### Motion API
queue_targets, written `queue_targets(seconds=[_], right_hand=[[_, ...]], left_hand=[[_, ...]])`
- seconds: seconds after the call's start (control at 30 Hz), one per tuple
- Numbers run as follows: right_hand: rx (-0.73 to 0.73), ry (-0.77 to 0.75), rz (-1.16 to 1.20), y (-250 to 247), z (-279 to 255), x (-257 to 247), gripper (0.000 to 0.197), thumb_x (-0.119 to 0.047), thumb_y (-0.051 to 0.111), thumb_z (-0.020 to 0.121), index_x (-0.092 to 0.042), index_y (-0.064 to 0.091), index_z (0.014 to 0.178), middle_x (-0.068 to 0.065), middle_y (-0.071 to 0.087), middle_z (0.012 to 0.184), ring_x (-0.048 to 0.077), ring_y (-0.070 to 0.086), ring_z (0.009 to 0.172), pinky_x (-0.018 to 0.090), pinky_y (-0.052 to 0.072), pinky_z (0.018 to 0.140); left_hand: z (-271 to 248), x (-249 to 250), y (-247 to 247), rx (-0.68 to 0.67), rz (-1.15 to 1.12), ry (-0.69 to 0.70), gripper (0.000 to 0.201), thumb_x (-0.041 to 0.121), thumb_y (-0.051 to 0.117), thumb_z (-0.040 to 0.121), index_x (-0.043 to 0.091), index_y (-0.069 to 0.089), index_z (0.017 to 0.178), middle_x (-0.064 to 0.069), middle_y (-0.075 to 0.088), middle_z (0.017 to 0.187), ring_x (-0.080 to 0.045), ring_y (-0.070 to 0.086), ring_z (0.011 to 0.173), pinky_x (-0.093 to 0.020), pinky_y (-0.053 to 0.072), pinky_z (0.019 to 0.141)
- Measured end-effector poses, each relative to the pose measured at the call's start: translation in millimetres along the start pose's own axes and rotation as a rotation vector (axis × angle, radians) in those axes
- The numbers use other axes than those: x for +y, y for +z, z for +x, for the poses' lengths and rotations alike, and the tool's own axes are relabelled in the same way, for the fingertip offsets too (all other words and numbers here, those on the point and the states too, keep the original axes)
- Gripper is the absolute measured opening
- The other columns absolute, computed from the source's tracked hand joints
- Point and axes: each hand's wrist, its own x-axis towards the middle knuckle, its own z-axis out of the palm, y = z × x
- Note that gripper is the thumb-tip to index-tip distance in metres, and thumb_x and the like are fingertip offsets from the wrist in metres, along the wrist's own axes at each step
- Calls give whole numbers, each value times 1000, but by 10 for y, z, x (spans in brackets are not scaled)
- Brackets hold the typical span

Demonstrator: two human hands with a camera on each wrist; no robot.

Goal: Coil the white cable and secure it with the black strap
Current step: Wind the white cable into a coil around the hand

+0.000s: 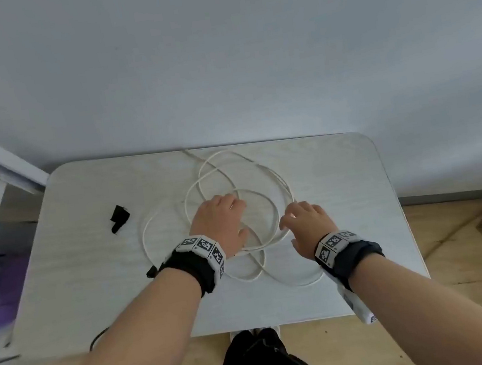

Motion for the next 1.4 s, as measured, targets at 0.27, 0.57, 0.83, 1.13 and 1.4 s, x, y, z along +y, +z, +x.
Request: queue_targets(seconds=[0.27, 0.57, 0.83, 1.13, 1.4], right_hand=[[23, 51, -26, 167, 113, 13, 28, -5, 57, 79, -25, 58, 99, 0, 48, 117, 23, 42, 112, 34, 32, 100], [95, 16, 34, -47, 154, 27, 17, -8, 47, 87, -22, 52, 94, -3, 56, 108, 23, 40, 112, 34, 24, 101], [271, -70, 110, -702, 238, -95, 11, -16, 41, 93, -23, 49, 97, -7, 60, 100, 19, 42, 112, 31, 22, 101], [554, -143, 206, -1559, 258, -272, 11, -15, 44, 93, -17, 54, 97, -2, 63, 96, 23, 49, 96, 31, 29, 93], [803, -207, 308, -2388, 149, -466, 9, -14, 46, 91, -13, 55, 91, 0, 63, 88, 19, 43, 82, 32, 35, 81]], left_hand=[[-16, -44, 184, 4, 7, -7, 47, 39, 51, 85, 20, 45, 127, -1, 51, 126, -23, 46, 114, -37, 36, 98], [35, -21, -7, 29, -47, 0, 45, 41, 46, 89, 22, 44, 129, 1, 51, 130, -20, 44, 118, -35, 35, 100], [164, 124, -498, 170, -104, 80, 39, 46, 36, 94, 23, 55, 120, 3, 62, 117, -17, 53, 107, -32, 39, 95], [217, 243, -1240, 286, -482, 55, 35, 40, 34, 97, 16, 59, 96, 1, 66, 85, -17, 61, 79, -37, 49, 74], [126, 332, -2049, 462, -861, 85, 26, 26, 39, 98, 15, 61, 91, 0, 69, 76, -16, 66, 64, -30, 53, 70]])
